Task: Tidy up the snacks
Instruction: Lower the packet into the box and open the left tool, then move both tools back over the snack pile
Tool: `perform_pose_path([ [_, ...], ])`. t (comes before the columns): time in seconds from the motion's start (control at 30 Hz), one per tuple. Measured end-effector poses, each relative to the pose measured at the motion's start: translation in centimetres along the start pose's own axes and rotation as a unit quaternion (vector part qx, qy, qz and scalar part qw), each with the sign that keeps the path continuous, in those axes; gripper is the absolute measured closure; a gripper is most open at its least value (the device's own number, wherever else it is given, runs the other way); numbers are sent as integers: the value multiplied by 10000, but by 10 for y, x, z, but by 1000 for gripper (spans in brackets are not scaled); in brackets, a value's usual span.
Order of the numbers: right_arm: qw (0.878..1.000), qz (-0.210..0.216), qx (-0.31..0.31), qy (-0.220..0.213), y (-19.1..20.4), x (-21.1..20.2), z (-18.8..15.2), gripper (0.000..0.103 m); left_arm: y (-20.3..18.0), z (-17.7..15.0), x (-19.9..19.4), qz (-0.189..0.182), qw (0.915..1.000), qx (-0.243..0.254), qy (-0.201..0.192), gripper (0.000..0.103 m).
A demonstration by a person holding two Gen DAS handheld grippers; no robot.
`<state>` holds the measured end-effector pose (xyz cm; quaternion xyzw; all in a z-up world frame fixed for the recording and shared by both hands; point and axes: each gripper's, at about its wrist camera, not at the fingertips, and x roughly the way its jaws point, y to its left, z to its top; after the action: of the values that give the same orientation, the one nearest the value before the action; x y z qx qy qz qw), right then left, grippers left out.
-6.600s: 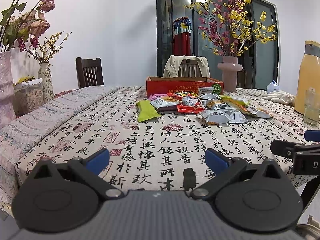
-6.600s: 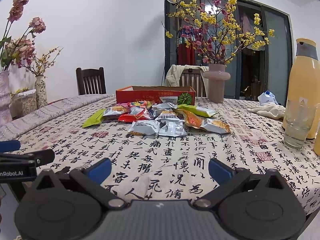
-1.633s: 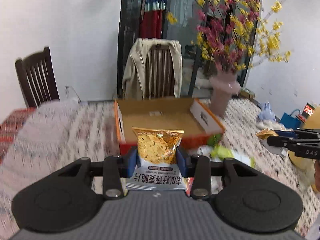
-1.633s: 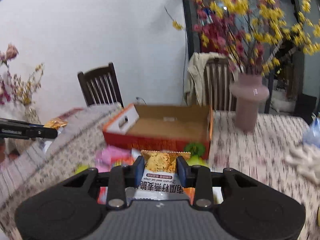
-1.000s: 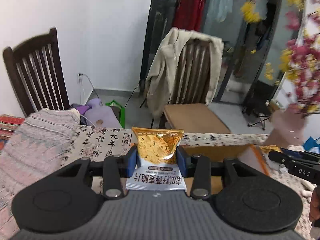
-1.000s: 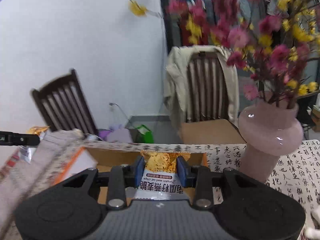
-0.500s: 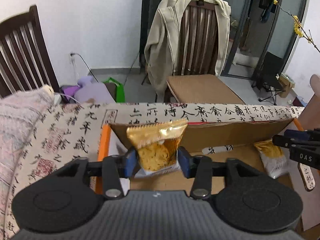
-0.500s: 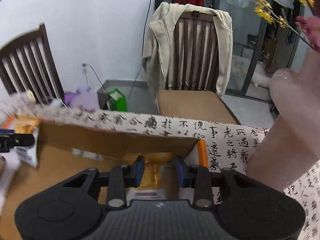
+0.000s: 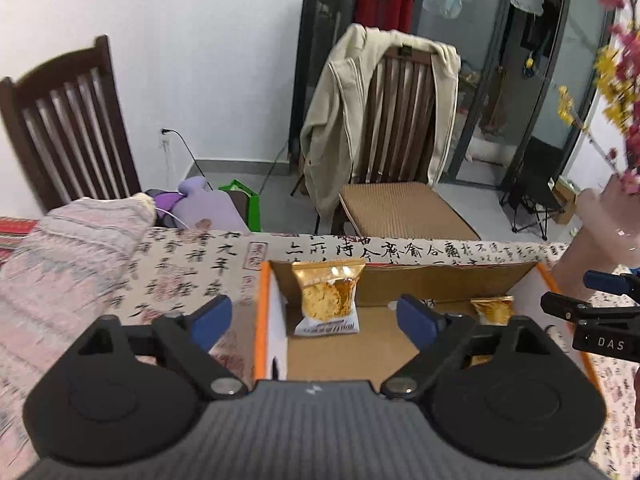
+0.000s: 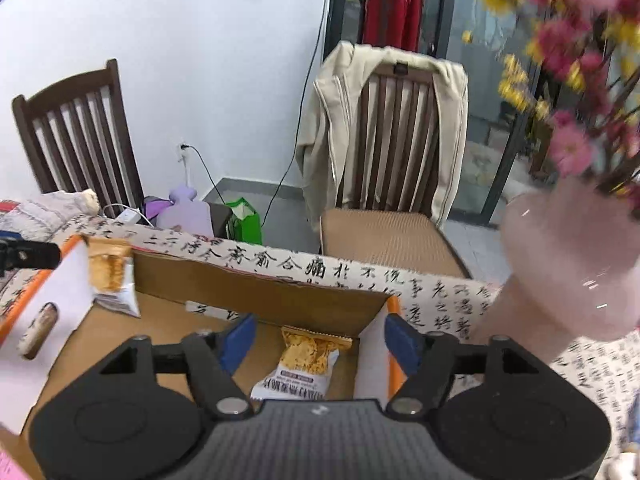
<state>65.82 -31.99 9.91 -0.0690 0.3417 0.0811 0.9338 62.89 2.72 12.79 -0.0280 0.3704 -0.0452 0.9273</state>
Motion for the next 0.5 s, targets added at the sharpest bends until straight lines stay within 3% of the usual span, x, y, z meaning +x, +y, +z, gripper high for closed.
perform_pose_path([
  [0.27, 9991, 153, -8, -392, 14, -85, -19, 15, -8, -27, -103, -73, 9992, 76, -376, 3],
  [0.5, 9968, 240, -117, -754, 25, -172, -45, 12, -19, -71, -192, -298, 9968, 242, -703, 0],
])
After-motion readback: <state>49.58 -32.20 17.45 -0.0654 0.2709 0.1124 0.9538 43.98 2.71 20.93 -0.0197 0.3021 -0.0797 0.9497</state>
